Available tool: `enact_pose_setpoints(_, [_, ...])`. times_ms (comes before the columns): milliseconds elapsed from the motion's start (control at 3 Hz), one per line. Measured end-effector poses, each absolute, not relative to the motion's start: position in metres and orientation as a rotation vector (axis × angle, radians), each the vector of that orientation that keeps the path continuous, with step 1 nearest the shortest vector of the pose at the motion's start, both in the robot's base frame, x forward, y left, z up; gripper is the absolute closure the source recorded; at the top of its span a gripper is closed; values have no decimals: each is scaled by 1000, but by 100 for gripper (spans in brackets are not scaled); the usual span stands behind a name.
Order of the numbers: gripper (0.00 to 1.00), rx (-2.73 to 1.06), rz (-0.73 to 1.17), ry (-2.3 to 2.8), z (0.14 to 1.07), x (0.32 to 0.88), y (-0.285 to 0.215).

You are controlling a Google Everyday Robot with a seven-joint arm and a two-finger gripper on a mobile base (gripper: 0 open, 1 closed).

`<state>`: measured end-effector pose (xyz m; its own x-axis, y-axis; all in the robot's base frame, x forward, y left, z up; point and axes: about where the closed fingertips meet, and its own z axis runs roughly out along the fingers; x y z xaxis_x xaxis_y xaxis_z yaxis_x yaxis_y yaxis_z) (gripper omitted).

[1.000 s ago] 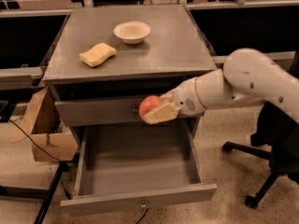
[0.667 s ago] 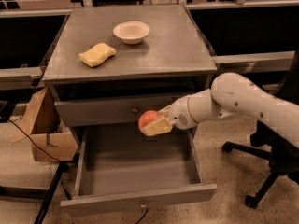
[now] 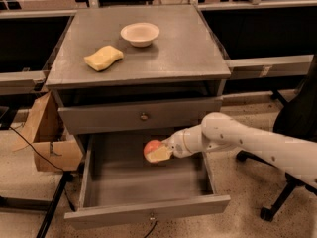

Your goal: Place apple into middle drawer

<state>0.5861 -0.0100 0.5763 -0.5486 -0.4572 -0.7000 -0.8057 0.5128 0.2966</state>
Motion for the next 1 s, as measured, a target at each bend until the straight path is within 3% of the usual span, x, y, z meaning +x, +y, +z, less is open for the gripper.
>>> enact_pose_setpoints(1000, [100,-1011,911,2374,412,581,12])
